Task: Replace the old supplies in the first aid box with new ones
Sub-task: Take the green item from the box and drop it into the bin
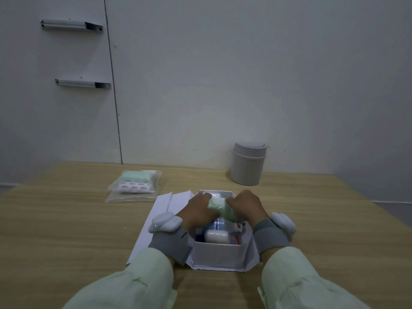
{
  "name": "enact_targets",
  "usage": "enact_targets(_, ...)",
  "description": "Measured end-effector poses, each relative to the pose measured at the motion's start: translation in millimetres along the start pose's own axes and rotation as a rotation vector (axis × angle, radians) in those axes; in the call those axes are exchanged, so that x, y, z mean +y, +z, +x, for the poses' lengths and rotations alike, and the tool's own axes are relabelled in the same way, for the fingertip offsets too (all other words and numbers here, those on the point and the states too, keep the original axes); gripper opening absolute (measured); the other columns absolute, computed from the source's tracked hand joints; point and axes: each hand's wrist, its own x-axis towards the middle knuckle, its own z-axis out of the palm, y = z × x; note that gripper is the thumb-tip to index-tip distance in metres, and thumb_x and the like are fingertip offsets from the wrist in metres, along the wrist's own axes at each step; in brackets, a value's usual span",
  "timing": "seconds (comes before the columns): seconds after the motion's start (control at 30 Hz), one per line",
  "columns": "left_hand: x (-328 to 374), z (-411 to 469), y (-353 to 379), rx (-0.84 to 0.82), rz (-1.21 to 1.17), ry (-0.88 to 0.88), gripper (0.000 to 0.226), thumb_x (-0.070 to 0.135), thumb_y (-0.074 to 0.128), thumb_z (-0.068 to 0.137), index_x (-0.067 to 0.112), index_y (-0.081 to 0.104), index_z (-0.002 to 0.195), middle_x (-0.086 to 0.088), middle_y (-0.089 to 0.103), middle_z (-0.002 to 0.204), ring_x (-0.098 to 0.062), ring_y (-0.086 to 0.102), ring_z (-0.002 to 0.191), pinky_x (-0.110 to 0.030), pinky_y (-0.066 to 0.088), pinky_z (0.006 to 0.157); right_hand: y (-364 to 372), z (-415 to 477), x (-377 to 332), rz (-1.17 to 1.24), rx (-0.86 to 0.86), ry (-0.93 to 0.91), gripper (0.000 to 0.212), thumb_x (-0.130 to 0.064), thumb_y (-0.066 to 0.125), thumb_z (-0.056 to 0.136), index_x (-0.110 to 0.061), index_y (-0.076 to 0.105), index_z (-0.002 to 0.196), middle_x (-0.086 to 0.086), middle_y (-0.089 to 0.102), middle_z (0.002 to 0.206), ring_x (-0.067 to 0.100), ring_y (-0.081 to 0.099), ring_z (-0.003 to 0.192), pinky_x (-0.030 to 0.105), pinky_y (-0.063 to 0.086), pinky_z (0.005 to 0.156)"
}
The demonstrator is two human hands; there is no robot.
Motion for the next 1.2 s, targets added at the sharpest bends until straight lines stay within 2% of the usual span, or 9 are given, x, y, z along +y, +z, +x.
enact_targets(0.13, -2, 4, 2, 0.041, 0.011, 0.041, 0.042, 0.026, 0.068, 0.081, 0.006, 0.053, 0.115, -0.012, 0.052, 0.119, -0.021, 0.049, 0.094, -0.024, 0.037, 0.076, -4, 1, 2, -0.018, -0.012, -0.019, 0.04, -0.032, 0.052, 0.091, 0.002, 0.062, 0.11, 0.021, 0.063, 0.119, 0.034, 0.058, 0.111, 0.024, 0.035, 0.073)
enact_targets(0.2, -2, 6, -2, 0.052, 0.015, 0.049, 0.044, 0.029, 0.067, 0.083, 0.009, 0.05, 0.117, -0.01, 0.049, 0.112, -0.018, 0.044, 0.092, -0.024, 0.033, 0.074, -6, 4, 3, 0.01, 0.023, -0.037, 0.033, -0.034, 0.052, 0.09, -0.004, 0.065, 0.095, 0.021, 0.066, 0.11, 0.034, 0.06, 0.105, 0.024, 0.034, 0.072)
enact_targets(0.3, -3, 11, -9, 0.113, -0.024, 0.056, 0.042, 0.032, 0.067, 0.084, 0.01, 0.05, 0.114, -0.005, 0.044, 0.104, -0.019, 0.044, 0.09, -0.024, 0.032, 0.07, -11, 3, -2, 0.085, 0.108, -0.076, 0.034, -0.04, 0.053, 0.089, -0.01, 0.055, 0.075, 0.018, 0.065, 0.094, 0.035, 0.059, 0.098, 0.032, 0.045, 0.078)
enact_targets(0.4, 2, 18, -16, 0.201, -0.109, 0.066, 0.038, 0.032, 0.067, 0.084, 0.01, 0.051, 0.111, -0.007, 0.047, 0.103, -0.021, 0.048, 0.088, -0.024, 0.037, 0.063, -20, -2, -11, 0.322, 0.123, -0.099, 0.039, -0.047, 0.054, 0.088, -0.01, 0.055, 0.102, 0.012, 0.057, 0.101, 0.035, 0.059, 0.103, 0.046, 0.056, 0.082)
enact_targets(0.53, 15, 31, -15, 0.284, -0.22, 0.105, 0.037, 0.03, 0.066, 0.085, 0.008, 0.052, 0.112, -0.012, 0.055, 0.109, -0.027, 0.057, 0.095, -0.041, 0.052, 0.083, -29, -2, -24, 0.69, -0.048, -0.072, 0.047, -0.04, 0.057, 0.089, -0.023, 0.039, 0.128, 0.012, 0.055, 0.116, 0.034, 0.066, 0.089, 0.044, 0.059, 0.065)
enact_targets(0.67, 24, 51, -6, 0.273, -0.278, 0.125, 0.051, 0.029, 0.069, 0.083, 0.005, 0.046, 0.122, -0.011, 0.056, 0.119, -0.024, 0.058, 0.103, -0.033, 0.049, 0.084, -32, 18, -27, 0.634, 0.216, -0.231, 0.046, -0.027, 0.059, 0.088, -0.023, 0.039, 0.129, 0.01, 0.055, 0.117, 0.031, 0.06, 0.098, 0.05, 0.058, 0.074)
enact_targets(0.83, 31, 92, -5, 0.175, -0.136, 0.097, 0.065, 0.028, 0.069, 0.083, 0.002, 0.037, 0.134, -0.015, 0.045, 0.132, -0.028, 0.049, 0.118, -0.031, 0.042, 0.094, -51, 43, -25, 0.53, 0.534, -0.38, 0.039, -0.019, 0.055, 0.09, -0.019, 0.04, 0.125, 0.003, 0.04, 0.112, 0.018, 0.043, 0.09, 0.028, 0.037, 0.076)
enact_targets(1.0, 42, 140, -6, 0.188, -0.052, 0.131, 0.06, 0.029, 0.065, 0.087, 0.004, 0.038, 0.134, -0.015, 0.041, 0.134, -0.028, 0.045, 0.122, -0.03, 0.037, 0.096, -68, 77, -24, 0.559, 0.7, -0.385, 0.038, -0.021, 0.055, 0.091, -0.022, 0.039, 0.125, 0.007, 0.043, 0.123, 0.015, 0.045, 0.09, 0.032, 0.044, 0.074)
enact_targets(1.2, 57, 198, -8, 0.261, -0.176, 0.188, 0.069, 0.033, 0.071, 0.081, 0.004, 0.038, 0.135, -0.013, 0.041, 0.138, -0.025, 0.041, 0.127, -0.024, 0.033, 0.095, -79, 116, -22, 0.572, 0.809, -0.427, 0.039, -0.021, 0.055, 0.092, -0.019, 0.04, 0.128, 0.007, 0.043, 0.127, 0.011, 0.045, 0.094, 0.025, 0.039, 0.074)
